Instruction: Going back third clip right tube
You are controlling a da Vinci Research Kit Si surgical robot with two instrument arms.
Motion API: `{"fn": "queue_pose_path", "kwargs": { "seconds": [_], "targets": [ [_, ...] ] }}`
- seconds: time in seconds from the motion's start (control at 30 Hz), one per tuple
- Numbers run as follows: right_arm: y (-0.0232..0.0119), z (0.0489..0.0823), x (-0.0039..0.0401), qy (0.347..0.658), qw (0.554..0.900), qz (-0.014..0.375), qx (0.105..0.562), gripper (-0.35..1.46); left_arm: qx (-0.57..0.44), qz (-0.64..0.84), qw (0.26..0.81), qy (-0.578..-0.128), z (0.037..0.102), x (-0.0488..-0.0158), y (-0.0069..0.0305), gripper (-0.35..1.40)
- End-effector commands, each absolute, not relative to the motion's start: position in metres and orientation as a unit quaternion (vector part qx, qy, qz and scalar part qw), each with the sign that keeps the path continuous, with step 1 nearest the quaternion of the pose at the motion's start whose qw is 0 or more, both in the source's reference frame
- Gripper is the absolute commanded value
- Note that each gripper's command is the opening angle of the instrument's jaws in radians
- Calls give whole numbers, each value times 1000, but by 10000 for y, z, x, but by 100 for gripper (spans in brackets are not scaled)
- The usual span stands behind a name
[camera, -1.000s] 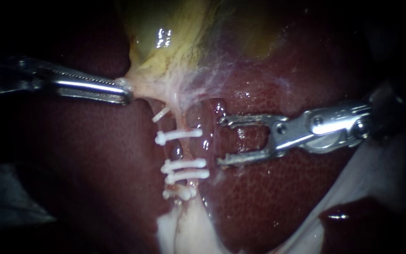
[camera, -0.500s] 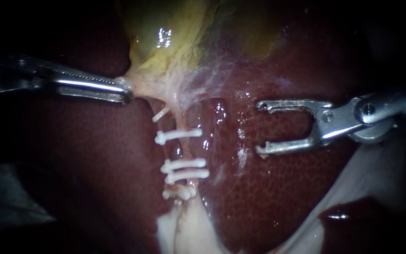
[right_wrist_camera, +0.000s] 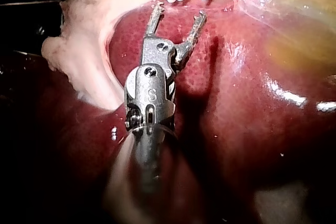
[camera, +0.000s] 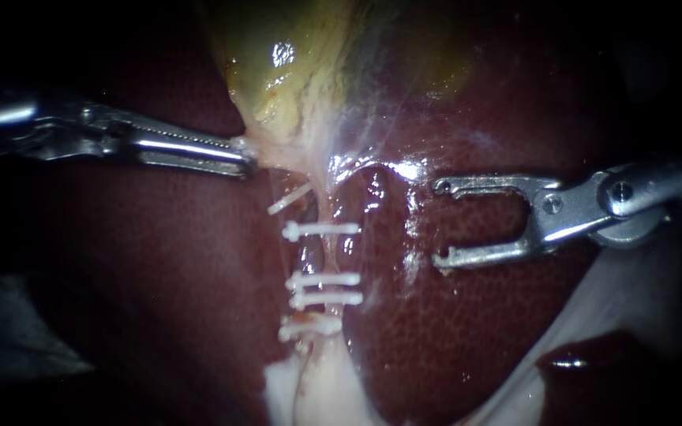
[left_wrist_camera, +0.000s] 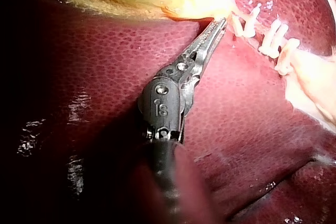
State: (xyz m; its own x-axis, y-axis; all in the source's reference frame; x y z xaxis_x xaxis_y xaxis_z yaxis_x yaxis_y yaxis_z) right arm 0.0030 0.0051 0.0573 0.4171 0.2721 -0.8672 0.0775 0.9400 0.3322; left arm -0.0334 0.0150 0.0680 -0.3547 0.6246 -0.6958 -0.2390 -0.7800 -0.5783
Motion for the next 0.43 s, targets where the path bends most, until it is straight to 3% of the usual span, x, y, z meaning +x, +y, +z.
{"fn": "queue_pose_path", "kwargs": {
  "seconds": [0.03, 0.43],
  "targets": [
    [52, 573, 30, 537, 826, 59, 163, 50, -499, 800, 270, -194, 680, -334, 149, -35],
    [50, 572, 35, 541, 822, 53, 172, 50, -499, 800, 270, -195, 676, -332, 150, -35]
  ]
}}
